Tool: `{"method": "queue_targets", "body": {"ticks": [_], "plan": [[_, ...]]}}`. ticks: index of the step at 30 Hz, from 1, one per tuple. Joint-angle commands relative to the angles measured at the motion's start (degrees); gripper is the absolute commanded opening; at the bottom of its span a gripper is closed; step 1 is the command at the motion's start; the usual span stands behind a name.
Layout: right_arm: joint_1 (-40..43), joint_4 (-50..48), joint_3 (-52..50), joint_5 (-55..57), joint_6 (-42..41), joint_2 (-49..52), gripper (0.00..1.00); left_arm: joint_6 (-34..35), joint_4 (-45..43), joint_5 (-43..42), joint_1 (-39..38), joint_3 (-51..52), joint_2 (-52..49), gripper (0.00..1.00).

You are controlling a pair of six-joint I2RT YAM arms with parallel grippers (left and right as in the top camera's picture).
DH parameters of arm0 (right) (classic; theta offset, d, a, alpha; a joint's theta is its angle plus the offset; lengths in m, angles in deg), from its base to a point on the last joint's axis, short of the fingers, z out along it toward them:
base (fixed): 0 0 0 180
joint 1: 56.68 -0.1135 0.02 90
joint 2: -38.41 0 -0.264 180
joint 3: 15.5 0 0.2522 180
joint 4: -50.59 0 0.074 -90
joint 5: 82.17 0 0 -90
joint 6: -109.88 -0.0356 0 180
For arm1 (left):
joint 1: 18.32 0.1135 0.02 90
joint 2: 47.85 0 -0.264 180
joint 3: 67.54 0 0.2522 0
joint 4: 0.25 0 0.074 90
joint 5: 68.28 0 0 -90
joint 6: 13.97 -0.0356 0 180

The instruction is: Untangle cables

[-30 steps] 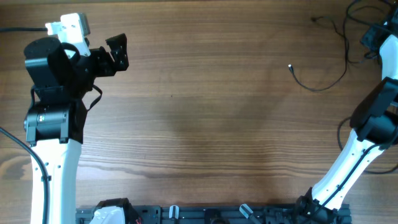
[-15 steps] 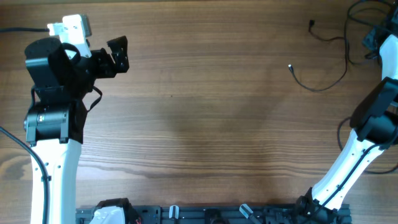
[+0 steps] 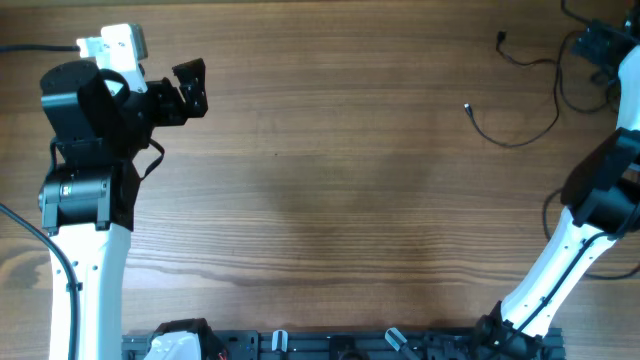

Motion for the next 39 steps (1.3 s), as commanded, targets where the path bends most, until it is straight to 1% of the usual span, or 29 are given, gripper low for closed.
{"method": "queue_targets", "body": {"ticks": [1, 2, 5, 6, 8, 9, 11, 13, 16, 17, 18, 19, 23, 27, 32, 35, 39], "plan": [[-4.2, 5.7, 6.1, -7.1, 5.6, -0.9, 0.99, -1.6, 0.4, -1.1, 0.3, 0.2, 0.9, 1.0], [-5.2, 7.3, 6.3, -7.0, 6.0, -1.3, 0.99, -2.0, 0.5, -1.1, 0.3, 0.2, 0.9, 1.0], [-8.2, 11.3, 6.3, -7.1, 5.7, -1.5, 0.88, -2.7, 0.7, -1.1, 0.3, 0.2, 0.9, 1.0], [-9.4, 12.8, 6.3, -7.0, 5.4, -1.5, 0.86, -2.7, 0.7, -1.1, 0.3, 0.2, 0.9, 1.0], [-12.1, 16.1, 6.3, -7.1, 4.8, -1.5, 0.66, -2.7, 1.0, -1.1, 0.3, 0.2, 0.9, 1.0], [-12.9, 17.2, 6.3, -7.0, 4.5, -1.5, 0.63, -2.7, 1.1, -1.1, 0.3, 0.2, 0.9, 1.0], [-15.2, 19.6, 6.3, -7.1, 3.3, -1.5, 0.52, -2.8, 1.1, -1.0, 0.3, 0.2, 0.9, 1.0], [-17.4, 21.7, 6.3, -6.7, 2.3, -1.5, 0.5, -2.9, 1.0, -1.0, 0.3, 0.2, 0.9, 1.0], [-20.8, 25.7, 6.3, -6.6, -1.0, -1.5, 0.21, -4.4, 1.2, -1.0, 0.3, 0.2, 0.9, 1.0], [-21.6, 26.8, 6.3, -6.6, -2.0, -1.5, 0.15, -4.3, 1.2, -1.0, 0.3, 0.2, 0.9, 1.0], [-22.3, 27.8, 6.3, -6.6, -2.6, -1.5, 0.13, -4.3, 1.2, -1.0, 0.3, 0.2, 0.9, 1.0], [-22.8, 28.6, 6.3, -6.6, -3.2, -1.5, 0.05, -4.4, 1.2, -1.0, 0.3, 0.2, 0.9, 1.0], [-24.0, 32.2, 6.3, -6.6, -3.8, -1.5, 0.05, -4.4, 1.3, -1.0, 0.3, 0.2, 0.9, 1.0], [-24.1, 36.1, 6.3, -4.3, -5.7, -1.5, 0.05, -7.4, 2.6, -1.0, 0.3, 0.2, 0.9, 1.0], [-24.0, 38.5, 6.1, -2.2, -6.1, -1.5, 0.04, -8.6, 3.7, -0.9, 0.3, 0.2, 0.9, 1.0], [-24.0, 38.9, 5.7, -2.0, -4.9, -1.5, 0.05, -8.7, 3.6, -0.9, 0.3, 0.2, 0.9, 1.0], [-24.0, 38.3, 5.5, -1.8, -1.4, -1.5, 0.05, -8.7, 3.6, -0.9, 0.3, 0.2, 0.9, 1.0]]}}
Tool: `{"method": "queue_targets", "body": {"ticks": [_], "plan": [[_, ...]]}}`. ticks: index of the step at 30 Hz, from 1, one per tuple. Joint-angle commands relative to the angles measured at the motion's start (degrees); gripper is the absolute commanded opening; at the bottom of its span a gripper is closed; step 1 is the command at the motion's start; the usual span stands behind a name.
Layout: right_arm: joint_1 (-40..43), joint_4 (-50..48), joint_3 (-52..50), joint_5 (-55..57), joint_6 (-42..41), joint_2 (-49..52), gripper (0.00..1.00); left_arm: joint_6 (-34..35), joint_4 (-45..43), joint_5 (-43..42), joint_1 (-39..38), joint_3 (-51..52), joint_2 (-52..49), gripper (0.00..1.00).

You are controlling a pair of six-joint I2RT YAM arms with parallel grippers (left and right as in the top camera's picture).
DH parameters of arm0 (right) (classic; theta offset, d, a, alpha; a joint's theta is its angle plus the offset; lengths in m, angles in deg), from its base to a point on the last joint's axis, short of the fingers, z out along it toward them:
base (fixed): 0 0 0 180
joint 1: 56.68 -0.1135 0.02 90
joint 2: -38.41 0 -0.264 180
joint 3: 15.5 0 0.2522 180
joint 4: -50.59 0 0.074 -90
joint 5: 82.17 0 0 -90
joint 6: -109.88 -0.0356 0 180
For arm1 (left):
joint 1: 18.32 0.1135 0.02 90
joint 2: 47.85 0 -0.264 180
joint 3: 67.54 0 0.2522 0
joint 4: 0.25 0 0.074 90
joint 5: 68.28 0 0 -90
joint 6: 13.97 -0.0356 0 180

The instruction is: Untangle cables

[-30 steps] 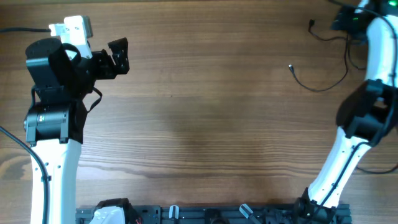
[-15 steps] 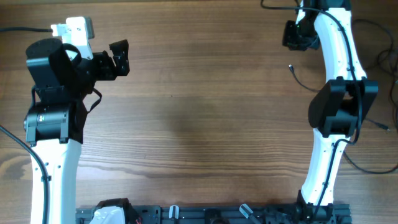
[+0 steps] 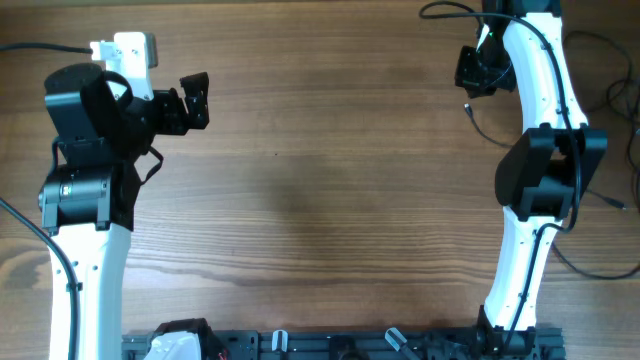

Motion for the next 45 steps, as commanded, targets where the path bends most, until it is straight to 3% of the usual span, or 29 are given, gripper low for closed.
{"method": "queue_targets", "body": {"ticks": [1, 13, 32, 37, 41, 45], "plan": [[0.1, -0.4, 0.1, 1.9, 3.7, -1.4, 0.05, -1.3, -0.1, -0.9, 0.3, 0.2, 0.9, 1.0], [0.2, -5.3, -2.4, 1.2, 8.7, -1.4, 0.12, -1.5, -0.2, 0.0, 0.3, 0.2, 0.9, 1.0], [-1.7, -7.6, -5.6, 3.7, 8.5, -3.3, 0.11, -3.0, -0.2, 2.0, 0.3, 0.2, 0.8, 1.0], [-2.0, -15.8, -5.6, 4.6, 8.0, -4.1, 0.11, -3.0, -0.8, 1.9, 0.3, 0.2, 0.8, 1.0], [-2.2, -28.5, -5.6, 5.1, 8.4, -4.1, 0.16, -3.0, -0.7, 1.9, 0.3, 0.2, 0.8, 1.0], [-2.2, -38.9, -5.6, 7.5, 11.9, -4.1, 0.34, -3.0, -0.8, 1.9, 0.3, 0.2, 0.8, 1.0]]}}
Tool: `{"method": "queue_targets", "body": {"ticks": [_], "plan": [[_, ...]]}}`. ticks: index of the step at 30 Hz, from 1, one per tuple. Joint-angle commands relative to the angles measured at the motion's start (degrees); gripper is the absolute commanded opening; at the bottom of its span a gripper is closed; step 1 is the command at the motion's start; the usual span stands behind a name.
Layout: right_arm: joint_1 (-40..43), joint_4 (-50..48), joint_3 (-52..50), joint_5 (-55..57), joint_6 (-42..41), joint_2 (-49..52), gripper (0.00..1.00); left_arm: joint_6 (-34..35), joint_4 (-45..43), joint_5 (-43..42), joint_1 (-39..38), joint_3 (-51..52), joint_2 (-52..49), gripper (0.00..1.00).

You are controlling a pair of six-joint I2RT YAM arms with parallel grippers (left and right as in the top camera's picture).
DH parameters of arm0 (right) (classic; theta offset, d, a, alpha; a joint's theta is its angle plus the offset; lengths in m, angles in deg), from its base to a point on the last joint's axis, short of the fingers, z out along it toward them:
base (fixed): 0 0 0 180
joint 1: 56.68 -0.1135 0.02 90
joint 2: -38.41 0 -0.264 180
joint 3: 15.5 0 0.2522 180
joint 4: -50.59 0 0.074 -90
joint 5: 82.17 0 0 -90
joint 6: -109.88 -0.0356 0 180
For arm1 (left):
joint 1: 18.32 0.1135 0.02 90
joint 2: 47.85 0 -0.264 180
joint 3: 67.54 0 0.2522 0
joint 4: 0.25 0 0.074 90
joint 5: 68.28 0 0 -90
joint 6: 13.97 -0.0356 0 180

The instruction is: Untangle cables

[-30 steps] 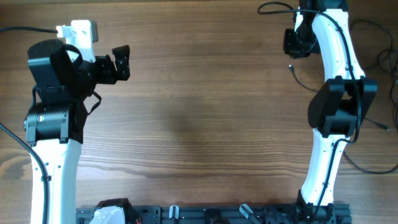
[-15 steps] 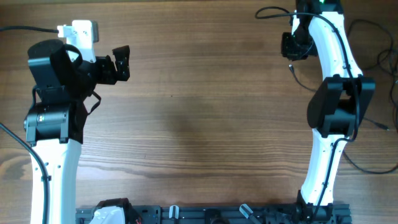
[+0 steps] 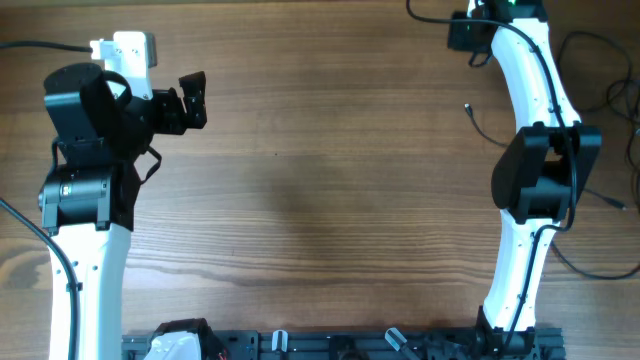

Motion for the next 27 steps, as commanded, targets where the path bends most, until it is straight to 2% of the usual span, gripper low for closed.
{"method": "queue_targets", "body": {"ticks": [1, 3, 6, 15, 20, 23, 27], "plan": [[-0.4, -3.8, 0.1, 4.5, 4.0, -2.8, 0.38, -1.1, -0.2, 0.4, 0.3, 0.2, 0.8, 1.0], [-0.4, -3.9, 0.0, 6.7, 8.0, -2.8, 0.46, -1.1, -0.2, 0.4, 0.3, 0.2, 0.8, 1.0], [0.9, -1.9, 0.0, 7.7, 6.3, -2.9, 0.52, -1.1, -0.3, 0.4, 0.3, 0.2, 0.8, 1.0], [6.1, 7.7, 0.0, 6.8, 2.4, -5.0, 0.61, -4.1, -0.3, 0.7, 0.3, 0.2, 0.8, 1.0], [7.3, 4.0, 0.0, 6.7, 2.4, -9.7, 0.64, -4.1, -1.6, 0.8, 0.3, 0.2, 0.8, 1.0], [6.4, -0.8, 0.3, 6.7, 2.4, -11.0, 0.72, -4.1, -1.8, 0.8, 0.3, 0.2, 0.8, 1.0], [3.5, -10.3, 0.3, 6.9, 2.1, -11.0, 0.74, -4.1, -1.7, 0.8, 0.3, 0.2, 0.8, 1.0]]}}
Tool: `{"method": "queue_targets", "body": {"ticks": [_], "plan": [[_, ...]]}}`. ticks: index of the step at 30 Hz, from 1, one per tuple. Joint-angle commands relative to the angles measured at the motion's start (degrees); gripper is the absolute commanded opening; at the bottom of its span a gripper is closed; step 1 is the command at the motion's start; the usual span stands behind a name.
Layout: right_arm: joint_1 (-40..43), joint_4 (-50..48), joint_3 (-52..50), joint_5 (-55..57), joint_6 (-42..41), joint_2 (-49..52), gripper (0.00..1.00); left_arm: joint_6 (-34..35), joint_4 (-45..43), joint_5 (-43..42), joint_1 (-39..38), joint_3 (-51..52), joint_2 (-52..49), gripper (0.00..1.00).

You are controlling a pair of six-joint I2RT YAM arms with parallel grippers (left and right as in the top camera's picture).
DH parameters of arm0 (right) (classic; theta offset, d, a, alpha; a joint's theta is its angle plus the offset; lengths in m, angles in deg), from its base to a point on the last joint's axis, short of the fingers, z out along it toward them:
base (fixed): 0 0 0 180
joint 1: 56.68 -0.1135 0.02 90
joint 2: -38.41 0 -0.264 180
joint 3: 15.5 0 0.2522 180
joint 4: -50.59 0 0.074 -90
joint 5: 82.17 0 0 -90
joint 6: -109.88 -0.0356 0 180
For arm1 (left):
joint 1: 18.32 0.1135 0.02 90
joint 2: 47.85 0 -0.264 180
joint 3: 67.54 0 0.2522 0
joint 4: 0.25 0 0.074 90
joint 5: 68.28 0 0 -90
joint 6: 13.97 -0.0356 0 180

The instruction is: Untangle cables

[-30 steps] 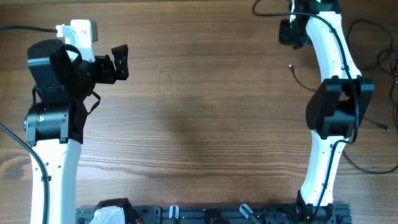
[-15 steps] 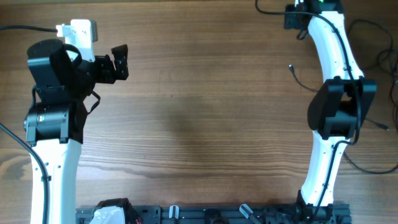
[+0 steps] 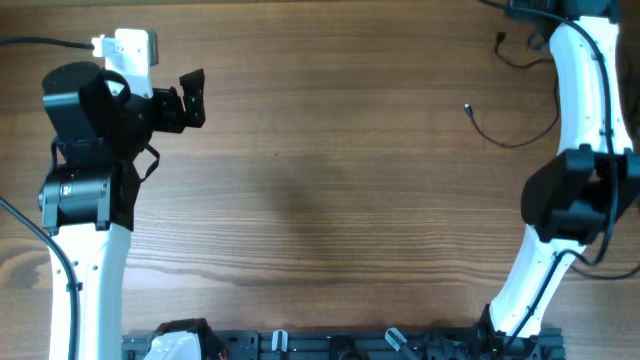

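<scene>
Thin black cables lie at the back right of the table. One plug end (image 3: 467, 108) leads into a loop (image 3: 510, 143) that runs under my right arm (image 3: 585, 90). A second plug end (image 3: 499, 38) lies near the top edge, its wire (image 3: 530, 62) also heading for the arm. My right gripper (image 3: 522, 8) is at the top edge above that end, mostly cut off, so its jaws cannot be read. My left gripper (image 3: 192, 95) hovers at the far left, open and empty, far from the cables.
More cable loops (image 3: 622, 95) lie at the right edge behind the right arm. A black rail (image 3: 330, 345) with fittings runs along the front edge. The left arm's base and a grey cable (image 3: 40, 240) take up the left side.
My right arm has swung to the right: its gripper was at the top left of the cables and is now farther right at the top edge. The upper plug end shows again.
First my right gripper was in the far right corner over the cables. Then it stood left of them near the lower plug end, then higher at the top edge, and now farther right. The cables lie as at first. The left arm barely moved.
</scene>
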Motion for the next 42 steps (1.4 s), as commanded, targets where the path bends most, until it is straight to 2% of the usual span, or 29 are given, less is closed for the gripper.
{"method": "queue_targets", "body": {"ticks": [1, 5, 6, 8, 11, 18, 22, 31, 34, 42], "plan": [[-4.5, -7.5, 0.5, 1.0, -0.2, -1.3, 0.76, -1.0, -0.2, 0.6, 0.3, 0.2, 0.8, 1.0], [-7.2, -13.0, 0.5, 6.5, 2.9, -1.3, 0.9, -1.0, -0.3, 0.6, 0.3, 0.2, 0.8, 1.0], [-7.1, -12.3, 0.5, 7.0, 3.2, -1.3, 0.9, -1.1, -0.3, 0.6, 0.3, 0.2, 0.9, 1.0], [-5.5, -9.3, 0.0, 7.0, 4.1, -1.6, 0.99, -1.1, -0.3, 1.6, 0.3, 0.2, 0.8, 1.0], [-3.1, -9.9, -5.3, 7.1, 4.2, -5.2, 0.99, -3.0, -0.3, 4.5, 0.3, 0.2, 0.8, 1.0], [-3.0, -22.8, -31.4, 5.9, 7.1, -22.0, 1.0, -5.4, -1.2, 5.3, 0.3, 0.2, 0.8, 1.0], [-3.2, -24.8, -39.7, 4.1, 3.4, -27.1, 1.0, -5.4, -1.4, 5.3, 0.3, 0.2, 0.8, 1.0], [-4.1, -21.3, -44.9, 3.5, -4.3, -28.1, 1.0, -5.4, -1.0, 5.3, 0.3, 0.2, 0.8, 1.0], [-4.1, -16.9, -45.0, 2.8, -6.5, -27.5, 1.0, -5.4, -1.1, 5.1, 0.3, 0.2, 0.8, 1.0], [-4.3, -5.1, -45.0, -5.0, -6.1, -24.6, 0.99, -4.6, -0.9, 4.9, 0.3, 0.2, 0.8, 1.0]]}}
